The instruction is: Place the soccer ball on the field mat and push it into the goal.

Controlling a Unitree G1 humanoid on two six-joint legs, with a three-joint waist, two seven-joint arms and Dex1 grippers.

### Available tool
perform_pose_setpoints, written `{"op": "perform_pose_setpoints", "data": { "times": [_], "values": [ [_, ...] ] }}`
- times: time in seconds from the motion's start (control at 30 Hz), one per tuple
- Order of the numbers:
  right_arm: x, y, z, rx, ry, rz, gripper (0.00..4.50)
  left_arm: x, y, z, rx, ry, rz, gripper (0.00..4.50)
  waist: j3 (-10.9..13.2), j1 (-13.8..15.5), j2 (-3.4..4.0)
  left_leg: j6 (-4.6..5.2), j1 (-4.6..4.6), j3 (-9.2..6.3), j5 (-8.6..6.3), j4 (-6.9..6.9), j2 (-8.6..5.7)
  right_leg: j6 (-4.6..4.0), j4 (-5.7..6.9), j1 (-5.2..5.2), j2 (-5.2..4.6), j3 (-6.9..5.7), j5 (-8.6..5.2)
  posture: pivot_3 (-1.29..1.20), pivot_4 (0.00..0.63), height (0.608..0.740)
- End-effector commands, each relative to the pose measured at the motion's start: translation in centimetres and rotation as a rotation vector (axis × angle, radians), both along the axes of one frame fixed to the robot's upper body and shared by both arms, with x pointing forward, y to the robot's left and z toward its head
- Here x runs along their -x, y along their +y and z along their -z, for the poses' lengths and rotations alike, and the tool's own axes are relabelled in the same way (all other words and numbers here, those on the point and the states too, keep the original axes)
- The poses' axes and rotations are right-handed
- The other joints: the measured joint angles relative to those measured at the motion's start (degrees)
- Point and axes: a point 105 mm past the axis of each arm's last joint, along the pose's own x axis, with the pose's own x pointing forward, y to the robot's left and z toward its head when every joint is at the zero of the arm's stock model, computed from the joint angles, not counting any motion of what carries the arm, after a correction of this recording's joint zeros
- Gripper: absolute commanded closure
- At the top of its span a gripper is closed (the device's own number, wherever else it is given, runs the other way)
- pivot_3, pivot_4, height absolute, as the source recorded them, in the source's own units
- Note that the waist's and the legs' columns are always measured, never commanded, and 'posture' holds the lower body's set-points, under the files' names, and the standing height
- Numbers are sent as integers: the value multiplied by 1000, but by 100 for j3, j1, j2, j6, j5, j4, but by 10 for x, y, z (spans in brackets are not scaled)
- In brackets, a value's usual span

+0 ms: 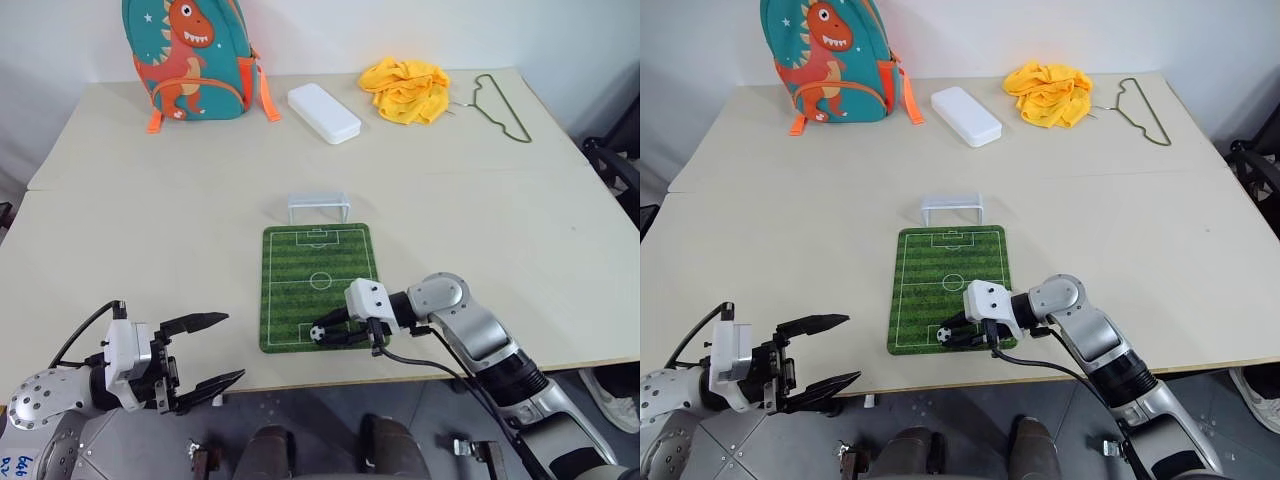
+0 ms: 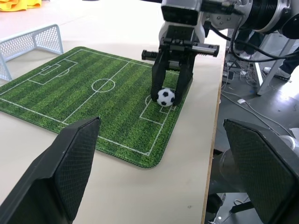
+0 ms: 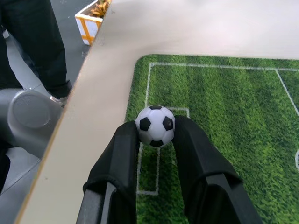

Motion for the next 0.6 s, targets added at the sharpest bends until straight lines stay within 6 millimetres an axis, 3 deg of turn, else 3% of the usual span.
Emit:
{"op": "perform_pose_setpoints", "data": {
  "times": [0.03, 0.6],
  "values": [
    [-1, 3, -2, -11, -34, -9, 3687, 1, -2, -11, -4, -49, 10, 0, 0, -1, 0, 0, 0, 0, 0, 0, 0, 0, 0, 0, 0, 0, 0, 0, 150, 740],
    [-6, -2, 1, 3, -46, -7, 3687, -1, -3, -13, 4, -60, 7, 0, 0, -3, 0, 0, 0, 8, 0, 0, 3, -1, 4, -6, 2, 8, 1, 0, 150, 740]
  ]
}}
